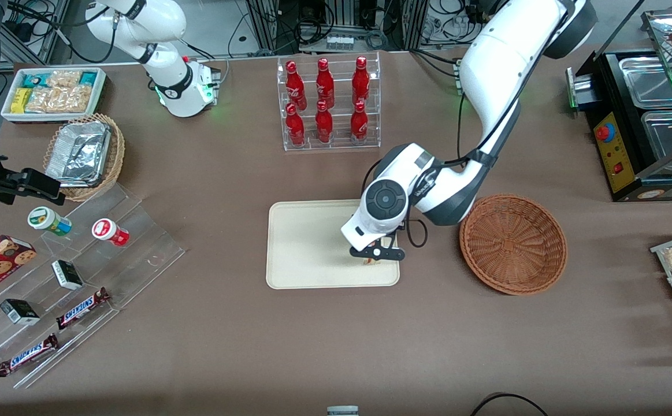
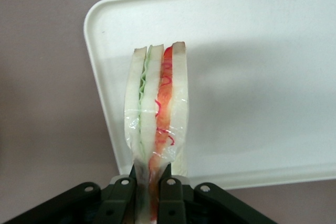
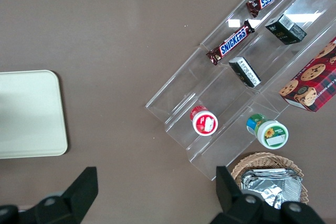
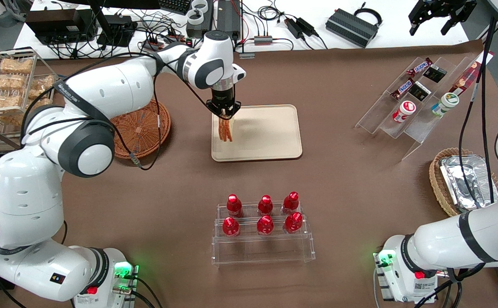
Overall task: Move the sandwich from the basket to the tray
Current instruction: 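Carry the held sandwich with the left gripper over the cream tray, then lower the sandwich onto the tray and open the left gripper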
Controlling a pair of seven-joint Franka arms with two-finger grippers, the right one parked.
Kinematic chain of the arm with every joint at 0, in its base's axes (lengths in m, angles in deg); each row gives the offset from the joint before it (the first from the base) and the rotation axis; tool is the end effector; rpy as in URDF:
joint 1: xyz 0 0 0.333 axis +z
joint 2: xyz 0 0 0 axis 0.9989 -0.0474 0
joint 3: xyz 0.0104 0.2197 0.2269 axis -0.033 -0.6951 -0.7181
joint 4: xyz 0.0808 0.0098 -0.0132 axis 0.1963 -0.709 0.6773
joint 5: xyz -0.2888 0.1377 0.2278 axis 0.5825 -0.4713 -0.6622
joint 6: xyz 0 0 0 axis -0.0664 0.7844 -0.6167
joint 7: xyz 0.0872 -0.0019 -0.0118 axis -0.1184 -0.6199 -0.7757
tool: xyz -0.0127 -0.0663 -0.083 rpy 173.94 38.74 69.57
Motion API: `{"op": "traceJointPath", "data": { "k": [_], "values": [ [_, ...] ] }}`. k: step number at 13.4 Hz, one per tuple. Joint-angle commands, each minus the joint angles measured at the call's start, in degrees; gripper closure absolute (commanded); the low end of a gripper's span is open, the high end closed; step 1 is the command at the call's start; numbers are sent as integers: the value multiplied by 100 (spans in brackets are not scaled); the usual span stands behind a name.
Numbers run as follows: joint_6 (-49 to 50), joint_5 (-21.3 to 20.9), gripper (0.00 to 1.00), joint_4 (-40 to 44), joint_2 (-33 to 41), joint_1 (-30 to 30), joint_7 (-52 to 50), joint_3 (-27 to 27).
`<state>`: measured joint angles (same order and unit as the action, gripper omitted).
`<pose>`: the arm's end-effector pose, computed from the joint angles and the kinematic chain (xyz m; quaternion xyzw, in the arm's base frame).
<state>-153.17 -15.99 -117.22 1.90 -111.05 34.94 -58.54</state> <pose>0.5652 -0.4362 0.2812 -0.9945 0.0514 0.0913 0.0022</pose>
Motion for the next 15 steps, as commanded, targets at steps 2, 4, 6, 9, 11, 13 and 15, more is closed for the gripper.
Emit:
{"op": "traceJointPath", "data": {
  "k": [2, 4, 6, 9, 11, 13, 15],
  "values": [
    [-63, -278, 100, 554, -490, -216, -292, -78],
    [-107, -305, 100, 607, -579, -234, -372, -78],
    [-230, -332, 100, 607, -658, -234, -441, -78],
    [-475, -349, 41, 598, -781, -234, -539, -69],
    [-503, -472, 0, 607, -790, -435, -573, -86],
    [-503, -481, 0, 616, -781, -471, -889, -139],
    [-468, -464, 0, 651, -746, -462, -934, -148]
  ]
}}
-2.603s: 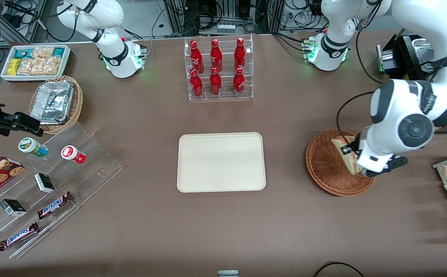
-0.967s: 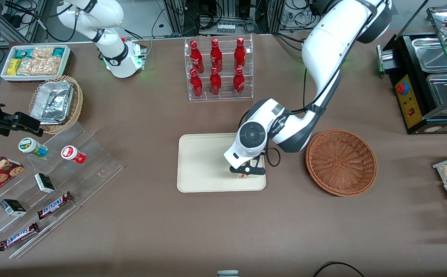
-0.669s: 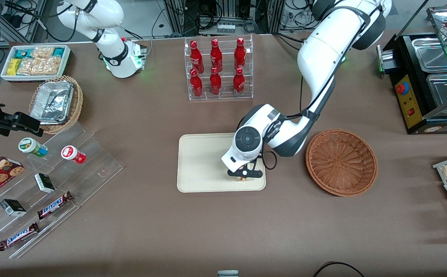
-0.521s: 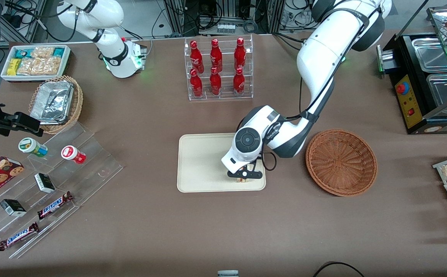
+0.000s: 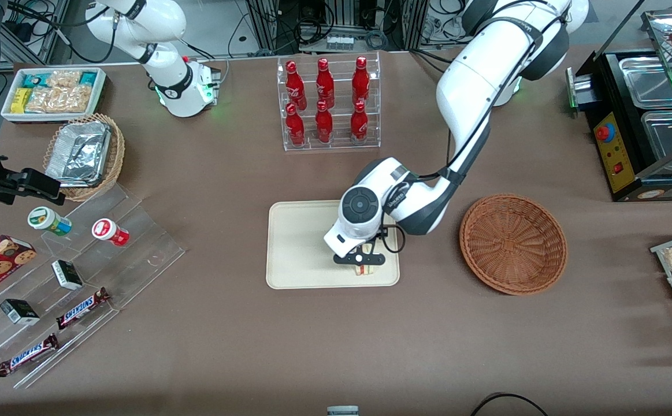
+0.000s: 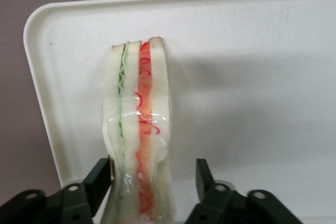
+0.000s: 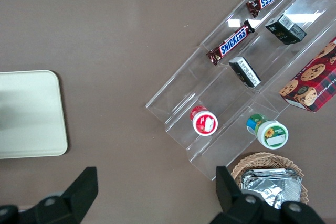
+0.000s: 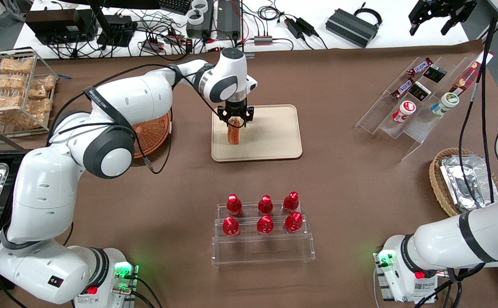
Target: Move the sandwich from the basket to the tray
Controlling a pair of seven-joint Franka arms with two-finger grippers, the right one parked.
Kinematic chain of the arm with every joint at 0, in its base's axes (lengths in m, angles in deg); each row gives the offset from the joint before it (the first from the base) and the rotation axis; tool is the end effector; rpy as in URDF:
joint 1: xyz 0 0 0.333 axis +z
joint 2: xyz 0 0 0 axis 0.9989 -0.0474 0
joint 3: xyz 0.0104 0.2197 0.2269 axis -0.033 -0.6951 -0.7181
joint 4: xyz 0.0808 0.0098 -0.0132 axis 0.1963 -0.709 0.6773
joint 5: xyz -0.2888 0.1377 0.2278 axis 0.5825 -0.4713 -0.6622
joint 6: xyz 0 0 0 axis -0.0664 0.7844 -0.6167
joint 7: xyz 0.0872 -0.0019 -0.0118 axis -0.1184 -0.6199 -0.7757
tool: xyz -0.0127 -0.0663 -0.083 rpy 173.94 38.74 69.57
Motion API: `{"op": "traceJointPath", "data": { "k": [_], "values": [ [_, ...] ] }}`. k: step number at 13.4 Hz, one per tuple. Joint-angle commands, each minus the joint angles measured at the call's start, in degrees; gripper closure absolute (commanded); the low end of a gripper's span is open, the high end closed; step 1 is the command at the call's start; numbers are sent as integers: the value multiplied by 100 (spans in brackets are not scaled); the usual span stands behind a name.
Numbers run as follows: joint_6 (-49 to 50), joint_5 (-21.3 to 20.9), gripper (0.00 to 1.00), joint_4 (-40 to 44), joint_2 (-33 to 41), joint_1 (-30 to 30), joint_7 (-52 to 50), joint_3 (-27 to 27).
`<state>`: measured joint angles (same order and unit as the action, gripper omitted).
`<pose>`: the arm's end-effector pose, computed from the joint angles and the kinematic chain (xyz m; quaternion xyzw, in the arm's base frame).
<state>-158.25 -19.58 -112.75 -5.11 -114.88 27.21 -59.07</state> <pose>0.5600 -0.4752 0.2339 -0.9979 0.0174 0.0628 0.0057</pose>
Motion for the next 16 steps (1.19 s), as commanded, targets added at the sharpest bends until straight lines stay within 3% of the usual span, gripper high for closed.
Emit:
{"op": "traceJointPath", "data": {
  "k": [1, 9, 13, 16],
  "values": [
    [40, -122, 0, 213, -27, -80, -162, -104],
    [742, -307, 0, 283, 657, 122, -48, -113],
    [953, -245, 0, 275, 1263, 561, 5, -96],
    [1523, -97, 0, 275, 1694, 921, 672, -95]
  ]
}}
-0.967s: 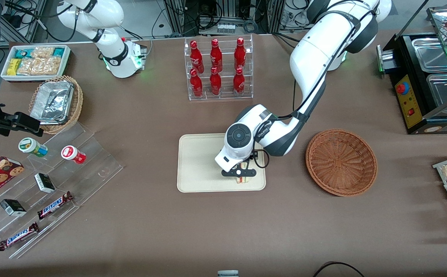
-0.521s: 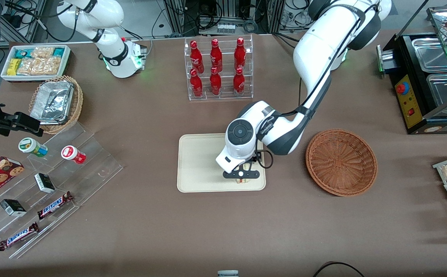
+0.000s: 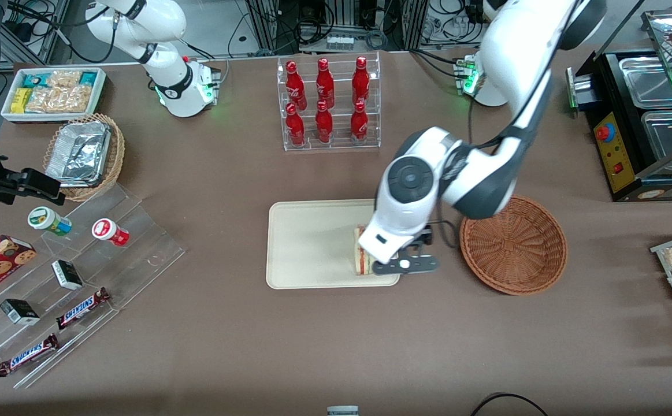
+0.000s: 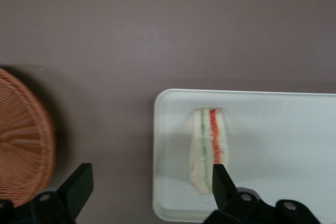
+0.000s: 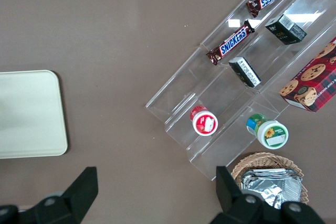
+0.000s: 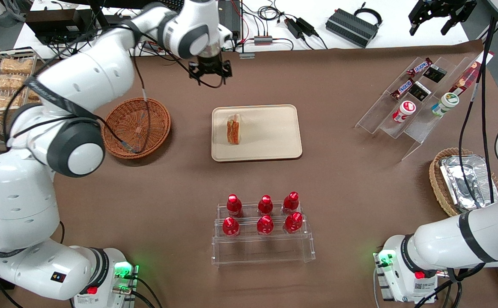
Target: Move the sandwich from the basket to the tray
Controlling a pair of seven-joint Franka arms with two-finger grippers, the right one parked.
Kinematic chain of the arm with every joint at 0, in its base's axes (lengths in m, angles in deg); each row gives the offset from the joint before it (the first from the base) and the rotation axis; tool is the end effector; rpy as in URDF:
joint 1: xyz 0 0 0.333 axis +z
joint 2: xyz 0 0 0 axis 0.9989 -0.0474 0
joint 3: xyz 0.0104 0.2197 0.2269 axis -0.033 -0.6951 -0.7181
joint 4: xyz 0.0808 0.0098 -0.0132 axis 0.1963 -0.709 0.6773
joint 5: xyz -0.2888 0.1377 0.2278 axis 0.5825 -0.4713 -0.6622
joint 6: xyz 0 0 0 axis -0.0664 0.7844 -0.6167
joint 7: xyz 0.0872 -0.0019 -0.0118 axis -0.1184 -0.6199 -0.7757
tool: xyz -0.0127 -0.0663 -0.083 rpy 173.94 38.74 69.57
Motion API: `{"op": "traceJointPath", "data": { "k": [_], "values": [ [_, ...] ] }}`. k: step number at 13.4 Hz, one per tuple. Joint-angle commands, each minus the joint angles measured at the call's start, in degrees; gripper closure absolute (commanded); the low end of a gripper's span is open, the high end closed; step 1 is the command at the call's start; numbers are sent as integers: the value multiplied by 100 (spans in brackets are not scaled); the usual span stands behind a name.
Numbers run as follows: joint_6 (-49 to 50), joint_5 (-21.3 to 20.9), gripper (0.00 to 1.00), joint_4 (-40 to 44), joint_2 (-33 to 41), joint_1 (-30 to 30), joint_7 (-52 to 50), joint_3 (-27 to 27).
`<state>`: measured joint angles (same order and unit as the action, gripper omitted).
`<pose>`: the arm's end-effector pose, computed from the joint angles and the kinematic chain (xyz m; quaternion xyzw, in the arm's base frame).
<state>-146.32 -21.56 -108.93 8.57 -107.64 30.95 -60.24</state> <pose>0.6198 -0.3778 0.4167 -0.9996 -0.0199 -0.0061 0.0214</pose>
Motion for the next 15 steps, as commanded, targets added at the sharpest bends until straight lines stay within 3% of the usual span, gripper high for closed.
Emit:
{"op": "traceJointPath", "data": {
  "k": [1, 6, 8, 10, 13, 15],
  "values": [
    [463, 215, 0, -107, 484, 364, 317, 13],
    [1429, 681, 0, -107, 1196, 1339, 510, 31],
    [1834, 954, 0, -125, 1504, 1761, 1036, 22],
    [2352, 937, 0, -142, 1784, 2095, 1528, 13],
    [2766, 929, 0, -641, 2452, 2377, 2038, -109],
    [3021, 955, 0, -879, 2795, 2186, 2128, -547]
  ]
}}
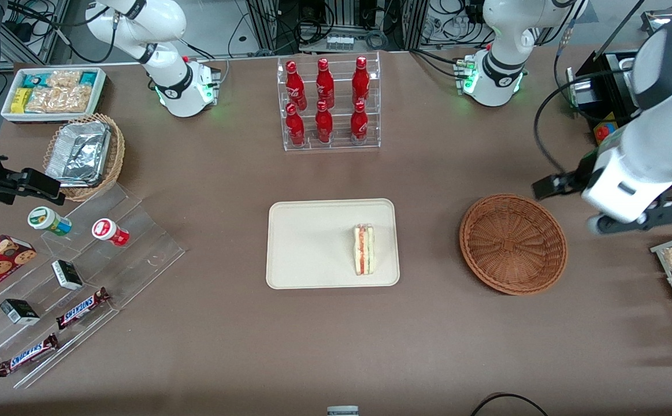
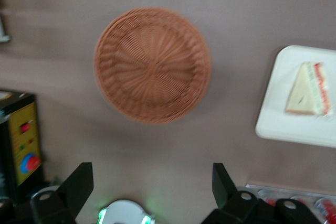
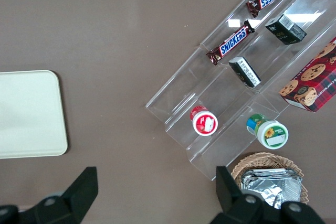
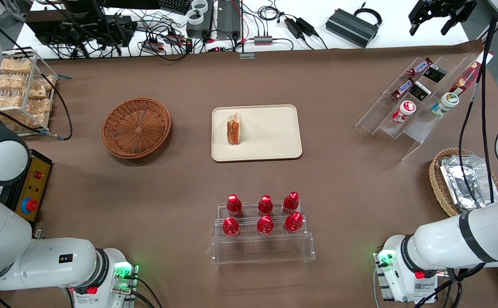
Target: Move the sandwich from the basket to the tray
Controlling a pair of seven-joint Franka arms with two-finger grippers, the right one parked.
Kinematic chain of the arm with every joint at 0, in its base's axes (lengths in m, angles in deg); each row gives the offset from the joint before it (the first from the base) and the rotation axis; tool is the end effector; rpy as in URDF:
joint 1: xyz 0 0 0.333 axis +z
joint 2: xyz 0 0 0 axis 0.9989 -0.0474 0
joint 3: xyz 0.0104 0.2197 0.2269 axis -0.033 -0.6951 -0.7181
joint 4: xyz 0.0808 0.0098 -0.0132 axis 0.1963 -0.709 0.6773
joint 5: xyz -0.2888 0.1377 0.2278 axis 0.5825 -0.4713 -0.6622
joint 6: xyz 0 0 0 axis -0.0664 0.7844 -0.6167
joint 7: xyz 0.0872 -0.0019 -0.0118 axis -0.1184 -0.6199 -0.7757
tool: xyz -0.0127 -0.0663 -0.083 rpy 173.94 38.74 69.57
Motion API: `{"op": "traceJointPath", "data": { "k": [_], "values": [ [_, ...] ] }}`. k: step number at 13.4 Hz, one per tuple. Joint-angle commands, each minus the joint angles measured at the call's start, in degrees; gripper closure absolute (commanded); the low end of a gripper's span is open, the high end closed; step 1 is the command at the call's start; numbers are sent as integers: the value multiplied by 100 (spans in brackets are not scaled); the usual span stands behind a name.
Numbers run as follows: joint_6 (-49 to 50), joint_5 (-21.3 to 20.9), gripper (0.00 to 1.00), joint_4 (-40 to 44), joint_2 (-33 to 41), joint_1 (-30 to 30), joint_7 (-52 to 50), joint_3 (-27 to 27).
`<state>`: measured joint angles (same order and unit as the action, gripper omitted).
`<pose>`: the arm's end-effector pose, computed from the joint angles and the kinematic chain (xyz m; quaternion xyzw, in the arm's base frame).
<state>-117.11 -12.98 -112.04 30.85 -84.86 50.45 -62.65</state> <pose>0.5861 -0.0931 0.6048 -0.9916 -0.0762 0.0993 0.0317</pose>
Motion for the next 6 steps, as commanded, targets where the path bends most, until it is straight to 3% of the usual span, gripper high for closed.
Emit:
{"op": "traceJointPath", "data": {
  "k": [1, 6],
  "values": [
    [153, 97, 0, -744, 769, -197, 178, -466],
    [294, 254, 0, -1527, 1439, -515, 335, -889]
  ]
}}
